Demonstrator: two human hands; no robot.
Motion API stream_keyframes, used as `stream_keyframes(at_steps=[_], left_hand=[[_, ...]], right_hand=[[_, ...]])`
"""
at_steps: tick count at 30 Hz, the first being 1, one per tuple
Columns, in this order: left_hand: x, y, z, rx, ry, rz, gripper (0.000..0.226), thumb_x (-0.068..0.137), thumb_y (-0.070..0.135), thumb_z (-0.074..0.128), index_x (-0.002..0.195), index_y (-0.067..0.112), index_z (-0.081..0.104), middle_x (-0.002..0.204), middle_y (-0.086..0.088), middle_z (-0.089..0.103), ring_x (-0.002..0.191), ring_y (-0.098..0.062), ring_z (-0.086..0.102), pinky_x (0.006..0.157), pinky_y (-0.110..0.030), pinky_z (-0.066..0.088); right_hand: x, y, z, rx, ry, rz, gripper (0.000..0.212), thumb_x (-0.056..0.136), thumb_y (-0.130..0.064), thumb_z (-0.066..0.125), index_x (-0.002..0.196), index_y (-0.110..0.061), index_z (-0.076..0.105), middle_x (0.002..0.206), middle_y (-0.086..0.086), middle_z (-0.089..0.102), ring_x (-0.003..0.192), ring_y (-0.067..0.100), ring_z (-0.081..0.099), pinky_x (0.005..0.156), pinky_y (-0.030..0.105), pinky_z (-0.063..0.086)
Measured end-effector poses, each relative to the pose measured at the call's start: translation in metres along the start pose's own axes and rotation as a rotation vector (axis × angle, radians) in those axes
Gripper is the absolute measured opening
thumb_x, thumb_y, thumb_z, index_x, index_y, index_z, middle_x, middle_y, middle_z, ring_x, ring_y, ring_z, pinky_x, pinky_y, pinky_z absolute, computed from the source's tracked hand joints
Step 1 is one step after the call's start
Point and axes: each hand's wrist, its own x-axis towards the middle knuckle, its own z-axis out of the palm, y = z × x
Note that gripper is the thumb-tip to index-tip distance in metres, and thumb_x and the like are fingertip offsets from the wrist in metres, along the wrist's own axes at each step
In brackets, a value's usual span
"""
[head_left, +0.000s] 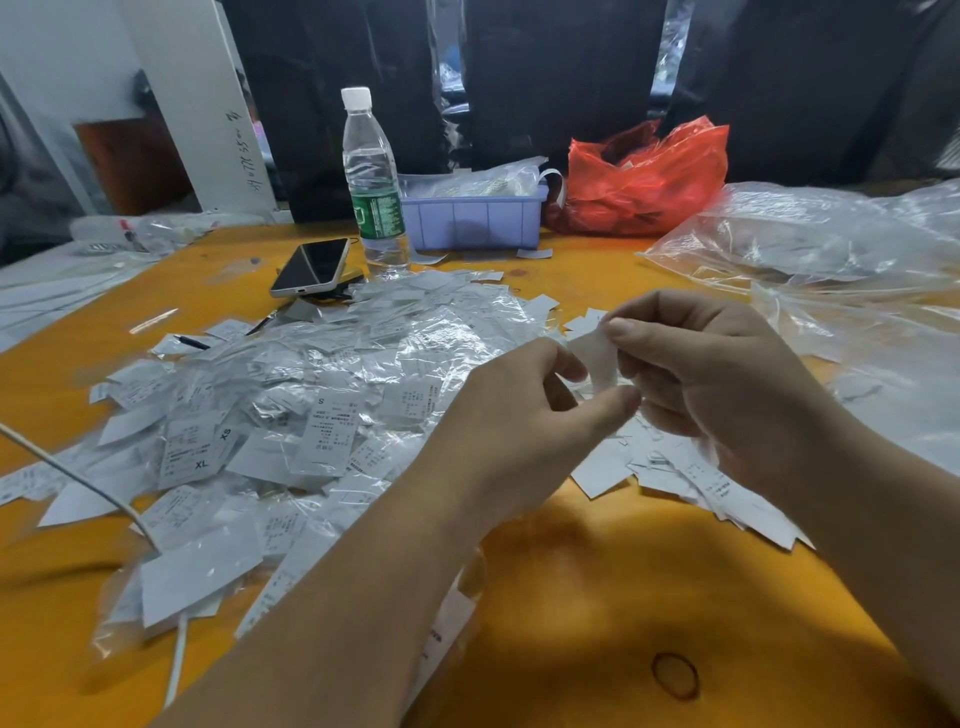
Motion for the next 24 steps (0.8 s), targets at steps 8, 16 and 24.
stream_keyframes(at_steps=[8,16,24], left_hand=[[0.0028,0.0031,-0.0034,-0.177,-0.099,0.024,0.01,0.095,0.024,0.061,0.099,0.016,0.065,0.079,0.006,0.064,0.069,-0.006,0.062,0.061,-0.029,0.048],[0.0061,-0.0002,-0.0043,-0.284,-0.102,-0.028,0.009,0.096,0.02,0.057,0.099,0.019,0.066,0.07,0.01,0.06,0.06,-0.005,0.054,0.058,-0.022,0.042],[0.0073,-0.0009,-0.0068,-0.41,-0.089,-0.063,0.016,0.087,0.016,0.07,0.102,0.01,0.071,0.07,0.002,0.06,0.051,-0.001,0.049,0.056,-0.017,0.039]], right_hand=[[-0.0005,0.0054,0.0012,0.033,-0.152,0.06,0.028,0.092,-0.022,0.059,0.098,0.006,0.062,0.072,0.017,0.052,0.036,0.006,0.031,0.037,0.016,0.027],[0.0025,0.0045,-0.003,0.192,-0.174,0.129,0.044,0.079,-0.038,0.051,0.109,-0.008,0.061,0.08,0.007,0.061,0.042,0.01,0.025,0.038,0.019,0.026],[0.0014,0.0039,-0.0026,0.34,-0.25,0.145,0.048,0.081,-0.038,0.046,0.114,-0.007,0.057,0.077,0.007,0.053,0.042,0.009,0.027,0.038,0.02,0.021]])
